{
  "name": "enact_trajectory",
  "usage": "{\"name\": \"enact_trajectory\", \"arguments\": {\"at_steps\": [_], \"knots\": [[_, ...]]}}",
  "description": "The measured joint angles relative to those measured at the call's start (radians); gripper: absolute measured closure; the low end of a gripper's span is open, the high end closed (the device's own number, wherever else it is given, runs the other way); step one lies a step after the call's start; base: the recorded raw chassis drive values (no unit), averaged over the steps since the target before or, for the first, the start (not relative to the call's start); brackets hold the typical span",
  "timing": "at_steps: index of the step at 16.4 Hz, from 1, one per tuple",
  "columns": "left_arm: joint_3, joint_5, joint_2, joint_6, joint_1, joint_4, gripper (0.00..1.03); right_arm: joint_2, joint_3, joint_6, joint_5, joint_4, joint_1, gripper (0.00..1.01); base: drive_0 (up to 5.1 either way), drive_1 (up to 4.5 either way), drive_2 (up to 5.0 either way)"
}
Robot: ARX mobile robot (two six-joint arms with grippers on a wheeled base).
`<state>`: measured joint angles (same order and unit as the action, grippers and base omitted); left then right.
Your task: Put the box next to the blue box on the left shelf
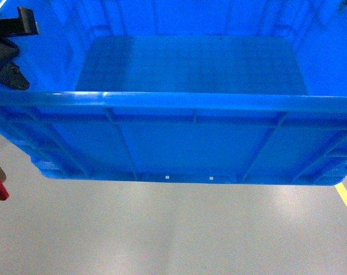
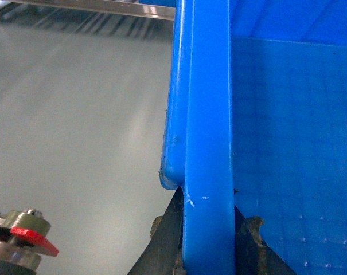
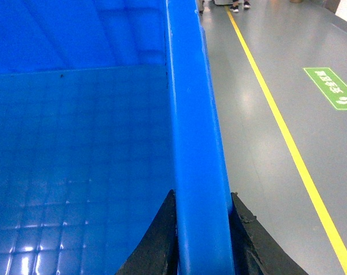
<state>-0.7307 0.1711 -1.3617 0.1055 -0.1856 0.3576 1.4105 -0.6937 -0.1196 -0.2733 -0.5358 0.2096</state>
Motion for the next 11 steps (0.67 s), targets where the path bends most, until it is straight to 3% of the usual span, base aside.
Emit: {"name": "enact_trajectory", "arguments": {"at_steps": [6, 8, 11], "knots": [[0.0, 0.0, 0.0, 0.0, 0.0, 0.0, 0.95, 0.0, 0.0, 0.0, 0.0, 0.0, 0.0, 0.85, -1.5, -1.49, -1.5], [0.0, 0.0, 0.0, 0.0, 0.0, 0.0, 0.95, 0.0, 0.0, 0.0, 0.0, 0.0, 0.0, 0.85, -0.7, 1.11, -2.6], [0.0, 0.0, 0.003, 0.0, -0.002, 0.0, 0.95, -0.008, 0.005, 0.0, -0.006, -0.001, 0.0, 0.85, 0.3, 4.47, -3.9]]}}
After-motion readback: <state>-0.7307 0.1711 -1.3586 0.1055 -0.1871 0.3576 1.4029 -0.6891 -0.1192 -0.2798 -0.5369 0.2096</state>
